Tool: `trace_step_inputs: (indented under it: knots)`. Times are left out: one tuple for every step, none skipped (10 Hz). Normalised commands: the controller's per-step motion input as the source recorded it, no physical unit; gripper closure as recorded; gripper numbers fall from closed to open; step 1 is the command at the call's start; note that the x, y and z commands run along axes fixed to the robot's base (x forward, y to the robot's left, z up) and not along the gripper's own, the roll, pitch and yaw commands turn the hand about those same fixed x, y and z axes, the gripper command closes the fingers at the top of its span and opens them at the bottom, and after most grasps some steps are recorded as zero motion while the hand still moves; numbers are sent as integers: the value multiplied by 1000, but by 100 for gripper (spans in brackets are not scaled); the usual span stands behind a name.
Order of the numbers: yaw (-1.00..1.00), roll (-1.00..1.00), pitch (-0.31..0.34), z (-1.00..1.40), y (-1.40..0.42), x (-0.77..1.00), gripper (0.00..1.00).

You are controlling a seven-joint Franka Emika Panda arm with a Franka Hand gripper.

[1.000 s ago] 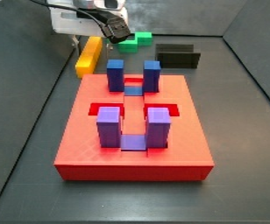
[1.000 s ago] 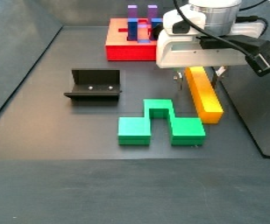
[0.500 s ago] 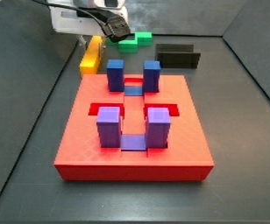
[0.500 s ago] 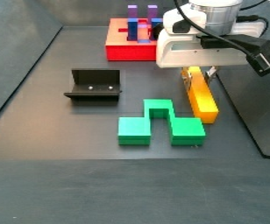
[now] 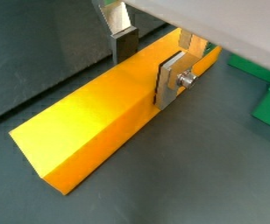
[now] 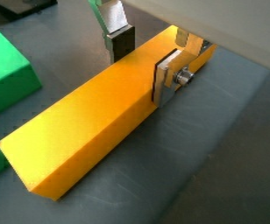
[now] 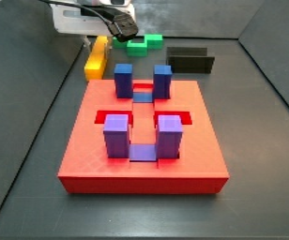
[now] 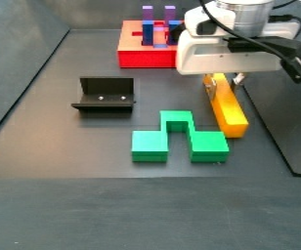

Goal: Pick up the yellow object. Move up. Move to above the board. Insert the yellow object.
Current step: Pick up the yellow object, then move up.

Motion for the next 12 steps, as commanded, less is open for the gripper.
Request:
trace_step_inputs:
  knots:
    - [0,0,0,0,0,0,100]
    - [0,0,0,0,0,0,100]
    - [0,0,0,0,0,0,100]
    - [0,0,0,0,0,0,100]
    - [0,0,0,0,0,0,100]
    - [0,0,0,0,0,0,100]
    - [0,0,0,0,0,0,100]
    - [0,0,0,0,0,0,100]
    - [0,0,0,0,0,0,100]
    - [0,0,0,833,0,0,100]
    - [-2,-3,25,798,-17,-39,100]
    - [-4,11,57,505,-9,-77,100]
